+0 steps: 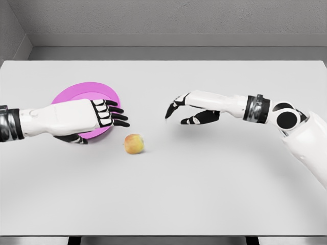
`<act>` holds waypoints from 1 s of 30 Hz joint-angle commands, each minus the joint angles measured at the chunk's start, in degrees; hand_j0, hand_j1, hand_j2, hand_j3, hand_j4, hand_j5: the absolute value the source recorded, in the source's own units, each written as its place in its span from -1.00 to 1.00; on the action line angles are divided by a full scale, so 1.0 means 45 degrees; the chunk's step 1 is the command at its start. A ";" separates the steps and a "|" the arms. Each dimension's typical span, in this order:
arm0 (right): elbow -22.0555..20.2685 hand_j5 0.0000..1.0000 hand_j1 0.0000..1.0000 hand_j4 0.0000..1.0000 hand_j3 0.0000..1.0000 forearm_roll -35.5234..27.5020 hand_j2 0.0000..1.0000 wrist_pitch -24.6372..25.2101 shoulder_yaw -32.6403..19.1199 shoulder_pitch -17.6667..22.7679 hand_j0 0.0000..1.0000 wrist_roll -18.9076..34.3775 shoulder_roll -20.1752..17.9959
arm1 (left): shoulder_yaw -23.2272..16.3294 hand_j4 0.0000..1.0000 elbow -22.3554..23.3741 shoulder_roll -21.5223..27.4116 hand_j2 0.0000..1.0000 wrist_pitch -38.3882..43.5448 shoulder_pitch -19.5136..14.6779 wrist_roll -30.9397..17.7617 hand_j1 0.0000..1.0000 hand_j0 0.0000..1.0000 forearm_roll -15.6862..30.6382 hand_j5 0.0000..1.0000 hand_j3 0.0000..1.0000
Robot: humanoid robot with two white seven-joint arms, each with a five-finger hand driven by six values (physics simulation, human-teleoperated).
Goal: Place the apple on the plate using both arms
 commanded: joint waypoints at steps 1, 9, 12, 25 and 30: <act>0.0183 1.00 1.00 1.00 1.00 -0.0025 1.00 0.0045 -0.1175 0.0097 1.00 -0.0006 -0.0084 | 0.0009 1.00 0.0000 0.0010 1.00 0.0014 0.0020 0.0007 1.00 1.00 0.0082 1.00 1.00; 0.0163 1.00 1.00 1.00 1.00 -0.0025 1.00 0.0045 -0.3970 0.1055 1.00 -0.0006 -0.2018 | -0.0011 1.00 0.0156 -0.1181 1.00 0.0014 0.0000 -0.1399 1.00 1.00 0.0043 1.00 1.00; 0.0144 1.00 1.00 1.00 1.00 -0.0025 1.00 0.0045 -0.4263 0.1114 1.00 -0.0006 -0.2252 | -0.0011 1.00 0.0332 -0.1533 1.00 0.0014 0.0000 -0.1673 1.00 1.00 -0.0113 1.00 1.00; 0.0085 1.00 1.00 1.00 1.00 -0.0006 1.00 0.0045 -0.4243 0.1114 1.00 -0.0006 -0.2428 | -0.0498 1.00 0.0957 -0.2627 1.00 0.0014 -0.0234 -0.1692 1.00 1.00 -0.0660 1.00 1.00; 0.0085 1.00 1.00 1.00 1.00 -0.0006 1.00 0.0045 -0.4243 0.1114 1.00 -0.0006 -0.2428 | -0.1046 1.00 0.1465 -0.2685 1.00 0.0014 -0.0312 -0.1673 1.00 1.00 -0.1090 1.00 1.00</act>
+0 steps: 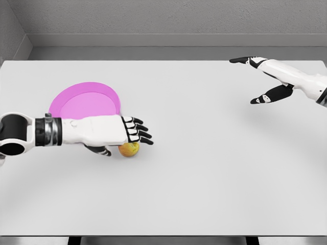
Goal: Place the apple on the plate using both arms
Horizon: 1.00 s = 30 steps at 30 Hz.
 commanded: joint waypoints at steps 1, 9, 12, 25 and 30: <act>0.0005 1.00 1.00 1.00 1.00 -0.0102 1.00 0.0035 -0.0007 0.0000 1.00 -0.0006 -0.0014 | -0.0111 1.00 0.0246 -0.0058 1.00 0.0021 0.0000 0.0011 1.00 1.00 -0.0178 1.00 1.00; 0.0006 1.00 1.00 1.00 1.00 -0.0102 1.00 0.0035 0.0012 0.0000 1.00 -0.0006 -0.0072 | -0.0150 1.00 0.0500 -0.0585 1.00 0.0021 -0.0254 -0.0008 1.00 1.00 -0.0549 1.00 1.00; -0.0014 1.00 1.00 1.00 1.00 -0.0102 1.00 0.0035 0.0012 0.0020 1.00 -0.0006 -0.0053 | -0.0150 0.97 0.0792 -0.0683 0.97 0.0021 -0.0273 -0.0008 0.97 0.97 -0.0744 0.97 0.97; -0.0014 1.00 1.00 1.00 1.00 -0.0102 1.00 0.0035 0.0032 0.0078 1.00 -0.0006 -0.0053 | -0.0364 0.74 0.0890 -0.0879 0.74 0.0021 -0.0254 -0.0008 0.74 0.74 -0.1018 0.74 0.74; -0.0014 1.00 1.00 1.00 1.00 -0.0102 1.00 0.0035 0.0051 0.0059 1.00 -0.0006 -0.0053 | -0.0462 0.74 0.0890 -0.0859 0.74 0.0021 -0.0254 -0.0008 0.74 0.74 -0.1018 0.74 0.74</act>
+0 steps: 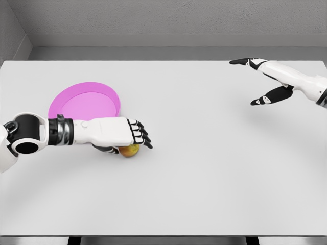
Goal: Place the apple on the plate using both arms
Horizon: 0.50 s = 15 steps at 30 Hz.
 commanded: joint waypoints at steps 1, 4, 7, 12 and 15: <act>-0.0006 1.00 1.00 1.00 1.00 -0.0101 1.00 0.0035 0.0003 0.0000 1.00 -0.0006 -0.0012 | -0.0039 0.74 -0.0005 0.0014 0.74 0.0021 0.0019 0.0006 0.74 0.74 0.0073 0.74 0.74; -0.0006 1.00 1.00 1.00 1.00 -0.0101 1.00 0.0035 0.0003 0.0000 1.00 -0.0006 -0.0012 | -0.0040 0.74 0.0014 0.0014 0.74 0.0021 0.0020 0.0006 0.74 0.74 0.0073 0.74 0.74; -0.0006 1.00 1.00 1.00 1.00 -0.0101 1.00 0.0035 0.0042 0.0019 1.00 -0.0006 -0.0012 | -0.0040 0.74 0.0014 0.0053 0.74 0.0021 0.0020 0.0006 0.74 0.74 0.0073 0.74 0.74; -0.0026 1.00 1.00 1.00 1.00 -0.0101 1.00 0.0035 0.0061 0.0000 1.00 -0.0006 -0.0012 | -0.0040 0.74 0.0034 0.0092 0.74 0.0021 0.0059 0.0006 0.74 0.74 -0.0103 0.74 0.74; -0.0046 1.00 1.00 1.00 1.00 -0.0081 1.00 0.0035 0.0061 0.0000 1.00 -0.0006 -0.0070 | -0.0040 0.64 0.0034 0.0092 0.64 0.0021 0.0059 0.0006 0.64 0.64 -0.0123 0.64 0.64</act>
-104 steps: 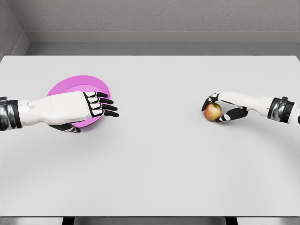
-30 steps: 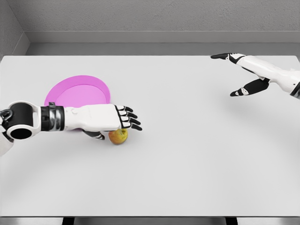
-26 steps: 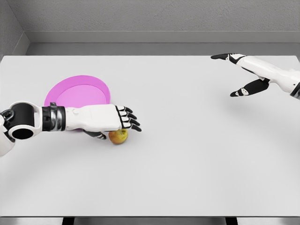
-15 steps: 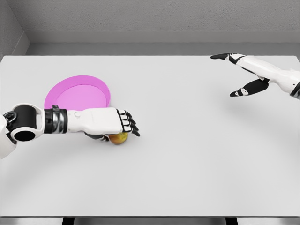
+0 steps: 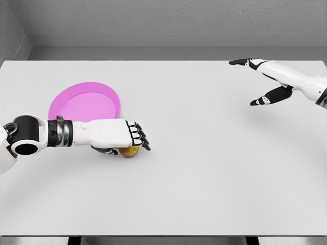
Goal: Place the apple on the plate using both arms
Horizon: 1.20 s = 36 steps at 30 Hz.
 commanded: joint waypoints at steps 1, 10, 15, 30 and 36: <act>-0.0019 1.00 1.00 1.00 1.00 -0.0091 1.00 0.0036 0.0000 0.0000 1.00 -0.0006 -0.0148 | 0.0008 0.53 0.0001 0.0012 0.53 0.0021 0.0000 0.0006 0.53 0.53 0.0027 0.53 0.53; -0.0038 1.00 1.00 1.00 1.00 -0.0111 1.00 0.0036 0.0000 0.0020 1.00 -0.0006 -0.0148 | -0.0070 0.15 -0.0077 0.0051 0.15 0.0021 0.0000 0.0006 0.15 0.15 0.0007 0.15 0.15; -0.0038 1.00 1.00 1.00 1.00 -0.0111 1.00 0.0036 0.0000 0.0039 1.00 -0.0006 -0.0148 | -0.0070 0.08 -0.0058 0.0051 0.08 0.0021 -0.0020 0.0006 0.08 0.08 0.0007 0.08 0.08; -0.0038 1.00 1.00 1.00 1.00 -0.0111 1.00 0.0036 0.0020 0.0039 1.00 -0.0006 -0.0148 | 0.0145 -0.18 -0.0077 0.0110 -0.18 0.0021 -0.0859 0.0084 -0.18 -0.18 0.0866 -0.18 -0.18; -0.0038 1.00 1.00 1.00 1.00 -0.0111 1.00 0.0036 0.0020 0.0039 1.00 -0.0006 -0.0148 | 0.1942 -0.18 0.1289 0.1419 -0.18 0.0021 -0.1035 0.0064 -0.18 -0.18 0.2312 -0.18 -0.18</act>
